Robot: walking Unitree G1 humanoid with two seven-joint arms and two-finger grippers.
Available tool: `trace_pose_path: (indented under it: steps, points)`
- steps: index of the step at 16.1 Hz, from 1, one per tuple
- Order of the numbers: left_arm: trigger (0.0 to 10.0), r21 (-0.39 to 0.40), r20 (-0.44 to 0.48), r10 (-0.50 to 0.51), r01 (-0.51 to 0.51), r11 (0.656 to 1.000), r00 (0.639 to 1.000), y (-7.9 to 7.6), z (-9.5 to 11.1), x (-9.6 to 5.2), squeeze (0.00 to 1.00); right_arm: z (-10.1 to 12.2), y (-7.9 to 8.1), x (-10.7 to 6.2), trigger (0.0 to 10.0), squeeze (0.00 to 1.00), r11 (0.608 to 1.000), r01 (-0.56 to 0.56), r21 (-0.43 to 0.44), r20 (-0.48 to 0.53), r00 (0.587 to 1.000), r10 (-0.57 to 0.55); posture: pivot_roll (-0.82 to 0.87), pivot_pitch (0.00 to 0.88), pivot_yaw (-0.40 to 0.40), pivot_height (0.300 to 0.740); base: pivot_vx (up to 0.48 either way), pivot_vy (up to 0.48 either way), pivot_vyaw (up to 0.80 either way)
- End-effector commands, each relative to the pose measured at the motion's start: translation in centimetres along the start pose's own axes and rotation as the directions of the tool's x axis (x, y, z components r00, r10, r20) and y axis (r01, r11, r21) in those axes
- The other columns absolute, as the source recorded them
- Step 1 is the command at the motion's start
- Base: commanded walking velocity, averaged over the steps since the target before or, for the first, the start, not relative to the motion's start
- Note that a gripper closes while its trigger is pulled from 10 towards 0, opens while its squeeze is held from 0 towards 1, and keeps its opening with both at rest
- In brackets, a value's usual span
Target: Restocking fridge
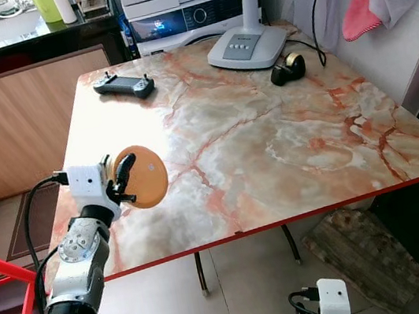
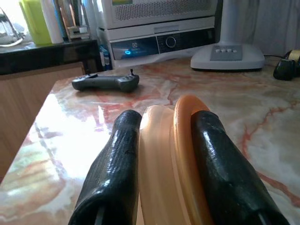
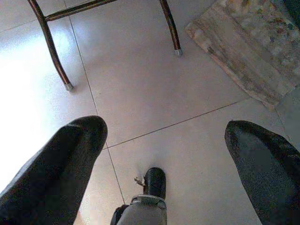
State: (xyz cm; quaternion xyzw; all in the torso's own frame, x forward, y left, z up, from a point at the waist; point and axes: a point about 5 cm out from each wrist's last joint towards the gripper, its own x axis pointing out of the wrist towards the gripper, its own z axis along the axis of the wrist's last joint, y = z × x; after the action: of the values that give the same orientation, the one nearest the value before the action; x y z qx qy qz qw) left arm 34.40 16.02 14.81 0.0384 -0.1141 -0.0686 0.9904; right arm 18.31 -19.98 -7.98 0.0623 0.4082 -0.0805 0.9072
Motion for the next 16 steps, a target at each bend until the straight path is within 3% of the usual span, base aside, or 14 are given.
trace_pose_path:
  steps: [1, 8, 16]
  points:
    - [10.0, 0.049, 0.001, -0.020, 0.020, 0.999, 1.000, -0.05, 0.00, 0.05, 0.00, 0.13, 0.05, 0.07, 10.0, 0.00, 1.000, -0.003, 0.006, -0.008, 1.000, 0.003, 0.05, 0.000, 0.021, 0.740, 0.000, 0.000, -0.80]
    - [10.0, 0.035, 0.009, -0.017, 0.017, 0.999, 1.000, -0.44, 0.02, 0.14, 0.00, 0.01, 0.08, 0.06, 10.0, 0.00, 1.000, -0.011, 0.000, -0.015, 1.000, 0.011, 0.03, 0.000, 0.028, 0.740, 0.000, 0.000, -0.80]
    - [10.0, 0.100, 0.043, -0.038, 0.033, 0.994, 0.998, -0.91, 0.56, 0.50, 0.00, -0.32, 0.07, -0.03, 10.0, 0.00, 1.000, -0.017, -0.009, -0.025, 1.000, 0.017, 0.03, 0.000, 0.036, 0.740, 0.000, -0.060, -0.80]
